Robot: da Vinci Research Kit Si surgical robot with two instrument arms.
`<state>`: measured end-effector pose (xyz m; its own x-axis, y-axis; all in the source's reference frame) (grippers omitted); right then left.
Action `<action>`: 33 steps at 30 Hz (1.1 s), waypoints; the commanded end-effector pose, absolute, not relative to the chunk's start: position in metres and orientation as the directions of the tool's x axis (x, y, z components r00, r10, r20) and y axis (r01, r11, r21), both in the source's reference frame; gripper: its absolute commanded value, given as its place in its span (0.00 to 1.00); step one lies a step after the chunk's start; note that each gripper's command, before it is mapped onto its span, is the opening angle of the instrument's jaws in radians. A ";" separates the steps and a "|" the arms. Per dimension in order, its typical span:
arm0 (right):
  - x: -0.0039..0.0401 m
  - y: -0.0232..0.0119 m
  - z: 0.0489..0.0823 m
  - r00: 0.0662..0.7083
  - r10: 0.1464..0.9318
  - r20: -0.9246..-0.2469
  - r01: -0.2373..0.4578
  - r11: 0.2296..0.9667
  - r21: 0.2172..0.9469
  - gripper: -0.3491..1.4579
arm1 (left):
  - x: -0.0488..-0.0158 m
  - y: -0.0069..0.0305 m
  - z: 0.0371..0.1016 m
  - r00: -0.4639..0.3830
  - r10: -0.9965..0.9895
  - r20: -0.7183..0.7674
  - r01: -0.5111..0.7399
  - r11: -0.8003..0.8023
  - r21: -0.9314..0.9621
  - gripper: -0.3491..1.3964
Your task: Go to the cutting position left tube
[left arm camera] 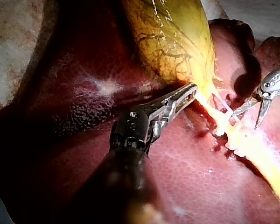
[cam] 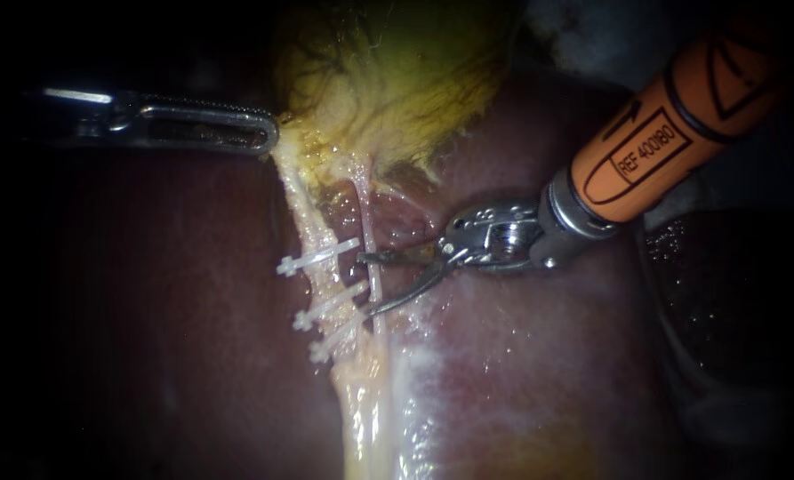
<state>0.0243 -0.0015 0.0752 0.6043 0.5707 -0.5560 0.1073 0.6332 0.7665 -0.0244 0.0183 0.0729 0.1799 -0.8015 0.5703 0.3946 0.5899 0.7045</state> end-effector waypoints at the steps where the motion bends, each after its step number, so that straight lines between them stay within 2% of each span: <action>1: 0.0242 -0.0015 0.0756 0.606 0.575 -0.550 0.111 0.624 0.774 0.78 | -0.0244 0.0183 0.0728 0.180 -0.801 0.570 0.394 0.590 0.704 0.00; 15: 0.0247 -0.0015 0.0796 0.595 0.641 -0.486 0.154 0.502 0.851 0.79 | -0.0244 0.0184 0.0729 0.180 -0.801 0.570 0.395 0.590 0.704 0.00; 33: 0.0281 -0.0010 0.0799 0.563 0.704 -0.432 0.270 0.337 0.902 0.82 | -0.0245 0.0184 0.0730 0.180 -0.801 0.571 0.395 0.590 0.704 0.00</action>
<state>0.0283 -0.0012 0.0798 0.5584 0.7097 -0.4295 0.2776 0.3281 0.9029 -0.0245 0.0184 0.0730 0.1798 -0.8013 0.5707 0.3948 0.5901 0.7042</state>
